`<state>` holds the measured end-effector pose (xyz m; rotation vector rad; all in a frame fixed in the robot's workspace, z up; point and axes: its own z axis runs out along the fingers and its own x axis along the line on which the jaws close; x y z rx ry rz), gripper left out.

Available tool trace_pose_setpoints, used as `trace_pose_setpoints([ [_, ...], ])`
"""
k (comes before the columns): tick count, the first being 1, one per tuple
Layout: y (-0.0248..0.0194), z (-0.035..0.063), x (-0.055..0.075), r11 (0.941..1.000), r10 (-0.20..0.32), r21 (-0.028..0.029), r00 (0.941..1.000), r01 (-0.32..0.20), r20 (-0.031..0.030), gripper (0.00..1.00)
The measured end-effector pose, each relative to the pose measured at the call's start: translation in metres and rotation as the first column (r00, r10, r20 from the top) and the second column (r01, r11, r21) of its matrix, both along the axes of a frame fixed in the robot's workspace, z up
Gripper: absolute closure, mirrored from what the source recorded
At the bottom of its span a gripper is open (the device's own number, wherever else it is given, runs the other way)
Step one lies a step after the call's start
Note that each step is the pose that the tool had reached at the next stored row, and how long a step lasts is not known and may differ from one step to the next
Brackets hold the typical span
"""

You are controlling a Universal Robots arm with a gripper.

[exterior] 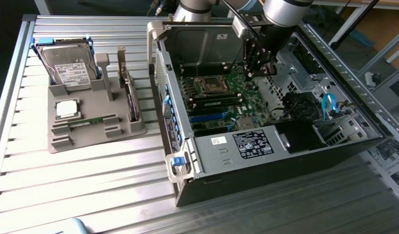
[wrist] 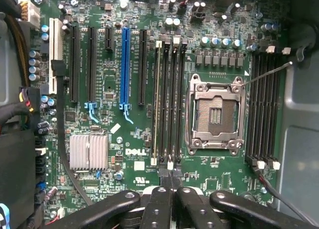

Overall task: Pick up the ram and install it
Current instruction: 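Press down the ram until it locks into place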

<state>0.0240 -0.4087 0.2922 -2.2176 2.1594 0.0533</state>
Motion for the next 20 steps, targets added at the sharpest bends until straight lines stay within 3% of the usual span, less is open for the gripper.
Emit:
trace_pose_setpoints([
  [20, 0.0, 0.0, 0.0, 0.9968, -0.08, 0.0, 0.9968, 0.08, 0.0, 0.89],
])
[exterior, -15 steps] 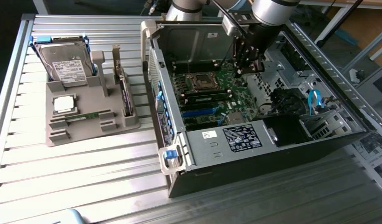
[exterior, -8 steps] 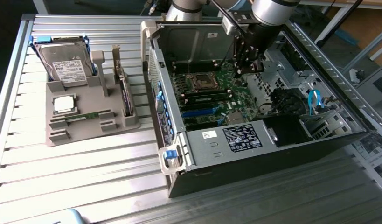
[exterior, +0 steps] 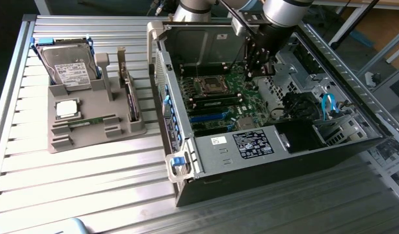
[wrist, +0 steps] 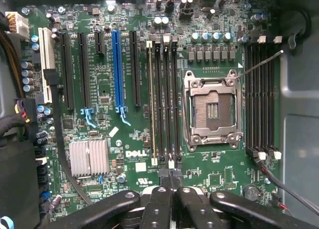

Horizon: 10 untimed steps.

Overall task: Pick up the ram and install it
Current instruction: 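Press down the ram until it locks into place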

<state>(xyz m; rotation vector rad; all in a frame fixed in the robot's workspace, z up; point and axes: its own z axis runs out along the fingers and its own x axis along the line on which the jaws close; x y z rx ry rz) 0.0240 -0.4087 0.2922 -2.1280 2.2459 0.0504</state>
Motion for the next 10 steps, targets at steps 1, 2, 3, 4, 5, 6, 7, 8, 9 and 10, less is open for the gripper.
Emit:
trace_pose_setpoints([
  [1, 0.0, 0.0, 0.0, 1.0, -0.004, 0.0, 1.0, 0.004, 0.0, 0.89],
  [2, 0.0, 0.0, 0.0, 1.0, -0.008, 0.0, 1.0, 0.008, 0.0, 0.89],
  [3, 0.0, 0.0, 0.0, 0.9999, -0.012, 0.0, 0.9999, 0.012, 0.0, 0.89],
  [4, 0.0, 0.0, 0.0, 0.9998, -0.017, 0.0, 0.9998, 0.017, 0.0, 0.89],
  [5, 0.0, 0.0, 0.0, 0.9997, -0.025, 0.0, 0.9997, 0.025, 0.0, 0.89],
  [6, 0.0, 0.0, 0.0, 0.9996, -0.03, 0.0, 0.9996, 0.03, 0.0, 0.89],
  [7, 0.0, -0.0001, 0.0, 0.9995, -0.033, 0.0001, 0.9995, 0.033, 0.0001, 0.89],
  [8, 0.0, 0.0, 0.0, 0.9993, -0.037, -0.0001, 0.9993, 0.037, 0.0, 0.89],
  [9, 0.0, 0.0, 0.0, 0.9992, -0.04, 0.0, 0.9992, 0.04, 0.0, 0.89],
  [10, 0.0, 0.0, 0.0, 0.9991, -0.043, 0.0, 0.9991, 0.043, 0.0, 0.89],
])
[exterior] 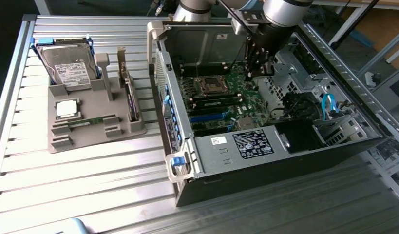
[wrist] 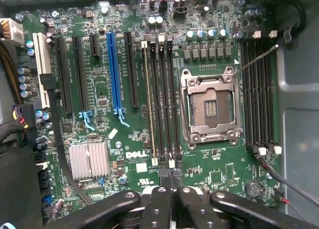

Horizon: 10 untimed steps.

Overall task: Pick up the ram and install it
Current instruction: 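Press down the ram until it locks into place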

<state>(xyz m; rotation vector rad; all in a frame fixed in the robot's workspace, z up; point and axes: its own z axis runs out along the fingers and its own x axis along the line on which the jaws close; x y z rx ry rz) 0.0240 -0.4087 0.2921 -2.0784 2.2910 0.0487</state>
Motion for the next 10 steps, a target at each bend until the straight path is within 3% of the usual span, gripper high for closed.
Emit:
trace_pose_setpoints([
  [10, 0.0, -0.0001, 0.0, 0.9992, -0.04, 0.0, 0.9992, 0.04, 0.0, 0.89],
])
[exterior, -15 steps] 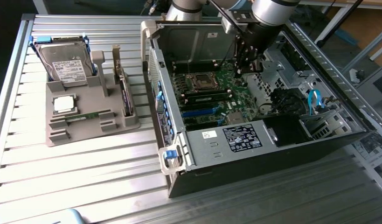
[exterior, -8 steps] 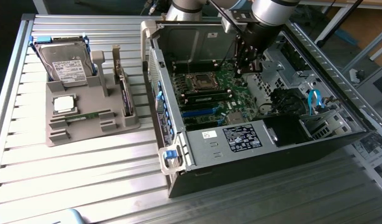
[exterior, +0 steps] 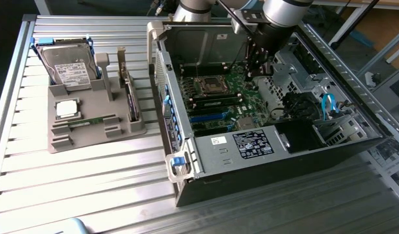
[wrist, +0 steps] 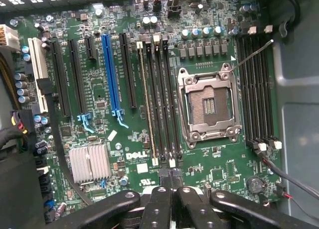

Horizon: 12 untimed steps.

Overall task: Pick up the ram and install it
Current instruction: 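Press down the ram until it locks into place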

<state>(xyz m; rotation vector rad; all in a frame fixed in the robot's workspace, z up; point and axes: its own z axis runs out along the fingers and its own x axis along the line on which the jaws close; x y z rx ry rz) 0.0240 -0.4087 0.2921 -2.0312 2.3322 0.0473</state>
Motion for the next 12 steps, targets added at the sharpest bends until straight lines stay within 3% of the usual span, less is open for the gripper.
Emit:
trace_pose_setpoints([
  [12, 0.0, -0.0001, 0.0, 0.9985, -0.054, 0.0, 0.9985, 0.054, 0.0, 0.89],
])
